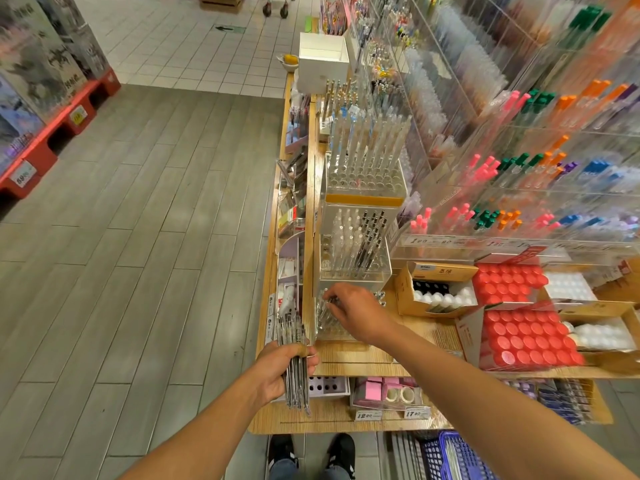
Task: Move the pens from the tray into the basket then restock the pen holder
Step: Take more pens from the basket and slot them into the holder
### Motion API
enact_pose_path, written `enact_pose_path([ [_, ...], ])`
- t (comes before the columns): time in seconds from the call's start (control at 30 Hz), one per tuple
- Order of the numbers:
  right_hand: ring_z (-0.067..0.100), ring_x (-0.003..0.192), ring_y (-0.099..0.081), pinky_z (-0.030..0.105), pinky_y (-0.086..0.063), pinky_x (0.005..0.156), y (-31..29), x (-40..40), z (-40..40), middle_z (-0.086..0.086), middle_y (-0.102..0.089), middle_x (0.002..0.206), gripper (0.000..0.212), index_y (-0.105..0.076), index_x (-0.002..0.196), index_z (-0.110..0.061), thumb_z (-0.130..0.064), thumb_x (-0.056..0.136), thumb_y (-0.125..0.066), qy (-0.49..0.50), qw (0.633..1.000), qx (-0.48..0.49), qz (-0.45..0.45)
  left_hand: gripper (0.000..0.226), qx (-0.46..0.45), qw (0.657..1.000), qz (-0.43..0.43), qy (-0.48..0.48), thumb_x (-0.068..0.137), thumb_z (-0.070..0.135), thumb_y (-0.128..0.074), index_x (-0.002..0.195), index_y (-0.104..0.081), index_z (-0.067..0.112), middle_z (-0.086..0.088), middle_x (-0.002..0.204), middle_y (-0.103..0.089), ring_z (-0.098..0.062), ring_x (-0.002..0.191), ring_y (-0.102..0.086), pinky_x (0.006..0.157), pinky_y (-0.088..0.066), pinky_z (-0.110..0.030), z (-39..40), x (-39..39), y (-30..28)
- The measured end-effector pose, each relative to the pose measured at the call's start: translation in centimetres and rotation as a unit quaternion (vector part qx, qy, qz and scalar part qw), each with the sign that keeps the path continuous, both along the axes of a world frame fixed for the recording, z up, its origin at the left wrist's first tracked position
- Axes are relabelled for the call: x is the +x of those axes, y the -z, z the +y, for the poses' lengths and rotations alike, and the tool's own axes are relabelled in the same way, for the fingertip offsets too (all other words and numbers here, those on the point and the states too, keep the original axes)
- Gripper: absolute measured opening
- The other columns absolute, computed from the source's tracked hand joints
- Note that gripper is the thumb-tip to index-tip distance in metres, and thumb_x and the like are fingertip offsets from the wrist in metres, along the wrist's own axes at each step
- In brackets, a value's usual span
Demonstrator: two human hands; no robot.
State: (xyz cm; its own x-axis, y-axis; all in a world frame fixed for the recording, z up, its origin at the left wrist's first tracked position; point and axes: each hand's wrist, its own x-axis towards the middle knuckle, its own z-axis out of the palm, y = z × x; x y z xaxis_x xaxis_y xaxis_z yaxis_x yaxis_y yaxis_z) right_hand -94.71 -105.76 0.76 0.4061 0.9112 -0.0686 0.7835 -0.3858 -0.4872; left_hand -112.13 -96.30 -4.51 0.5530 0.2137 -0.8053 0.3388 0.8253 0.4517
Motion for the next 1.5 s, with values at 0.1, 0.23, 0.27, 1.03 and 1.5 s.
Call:
enact_pose_path([
  [0.1,0.018,0.095,-0.062,0.031,-0.051,0.084,0.2,0.1,0.2,0.001,-0.066,0.108,0.018,-0.063,0.112,-0.014,-0.019,0.096,-0.056,-0.011,1.000,-0.011,-0.010,0.022,-0.001,1.000,-0.005,0.002,0.085,-0.009,-0.066,0.106,-0.063,-0.013,-0.024,0.082,-0.072,-0.031,0.074,-0.073,0.057,-0.061,-0.035,0.0,0.0,0.0],
  [0.23,0.016,0.089,-0.061,0.029,-0.052,0.080,0.4,0.0,0.4,0.000,-0.064,0.105,0.015,-0.066,0.106,-0.014,-0.014,0.093,-0.059,-0.026,0.999,-0.009,-0.032,0.024,0.006,1.000,-0.014,0.008,0.083,-0.009,-0.068,0.106,-0.062,-0.013,-0.023,0.079,-0.069,-0.029,0.069,-0.071,0.058,-0.061,-0.034,0.1,0.1,-0.1],
  [0.27,0.017,0.088,-0.062,0.030,-0.053,0.078,0.4,-0.1,0.5,0.000,-0.064,0.103,0.015,-0.067,0.104,-0.014,-0.014,0.092,-0.060,-0.027,0.999,-0.010,-0.039,0.023,0.006,1.000,-0.019,0.010,0.084,-0.009,-0.068,0.105,-0.062,-0.013,-0.023,0.079,-0.069,-0.029,0.069,-0.071,0.059,-0.061,-0.034,0.1,0.1,-0.1],
  [1.03,0.004,0.058,-0.058,0.020,-0.046,0.058,0.9,-3.3,-3.8,-0.008,-0.065,0.067,0.014,-0.065,0.087,-0.022,-0.034,0.087,-0.070,0.222,0.922,0.002,0.318,0.052,0.029,0.995,-0.089,0.045,0.078,-0.003,-0.073,0.126,-0.053,-0.012,-0.027,0.099,-0.071,-0.031,0.076,-0.072,0.061,-0.062,-0.039,-2.6,1.8,-2.1],
  [1.5,0.001,0.057,-0.058,0.015,-0.047,0.054,-2.5,1.4,-8.0,-0.005,-0.066,0.075,0.007,-0.064,0.086,-0.015,-0.008,0.086,-0.064,0.217,0.891,0.025,0.398,0.035,0.070,0.992,-0.077,0.074,0.077,0.009,-0.075,0.107,-0.059,-0.002,-0.020,0.088,-0.075,-0.027,0.073,-0.071,0.067,-0.062,-0.041,-6.0,2.6,-2.4],
])
